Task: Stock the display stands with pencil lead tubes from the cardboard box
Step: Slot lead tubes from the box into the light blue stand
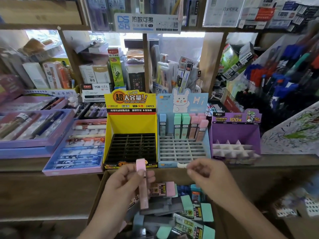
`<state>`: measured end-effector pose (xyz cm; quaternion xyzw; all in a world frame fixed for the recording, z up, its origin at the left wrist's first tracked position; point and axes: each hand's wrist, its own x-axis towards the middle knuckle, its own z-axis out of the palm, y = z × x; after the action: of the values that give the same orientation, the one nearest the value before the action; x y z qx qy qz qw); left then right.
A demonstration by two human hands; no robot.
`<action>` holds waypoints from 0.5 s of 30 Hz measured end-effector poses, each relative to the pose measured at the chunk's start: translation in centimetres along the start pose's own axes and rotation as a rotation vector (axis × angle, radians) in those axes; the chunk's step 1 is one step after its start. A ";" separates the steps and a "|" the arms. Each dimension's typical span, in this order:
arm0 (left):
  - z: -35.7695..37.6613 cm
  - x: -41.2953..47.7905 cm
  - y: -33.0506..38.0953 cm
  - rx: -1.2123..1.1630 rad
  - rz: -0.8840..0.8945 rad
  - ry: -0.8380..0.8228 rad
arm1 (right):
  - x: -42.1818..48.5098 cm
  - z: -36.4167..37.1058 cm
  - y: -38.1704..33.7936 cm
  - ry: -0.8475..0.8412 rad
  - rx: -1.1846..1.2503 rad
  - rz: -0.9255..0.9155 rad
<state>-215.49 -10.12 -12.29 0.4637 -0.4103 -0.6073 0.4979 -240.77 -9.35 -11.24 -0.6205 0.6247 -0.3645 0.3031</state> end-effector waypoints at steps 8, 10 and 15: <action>2.4 1.8 3.9 0.302 0.190 -0.081 | -1.3 1.5 5.8 -0.441 -0.199 0.365; 3.3 2.8 4.5 0.344 0.251 -0.111 | -1.1 1.3 6.0 -0.456 -0.193 0.376; 6.2 6.0 5.6 0.354 0.350 -0.130 | -1.1 1.1 6.1 -0.440 -0.169 0.368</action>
<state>-220.72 -16.74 -6.43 0.4256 -0.6154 -0.4591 0.4789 -243.18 -8.57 -16.96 -0.5841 0.6739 -0.1068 0.4396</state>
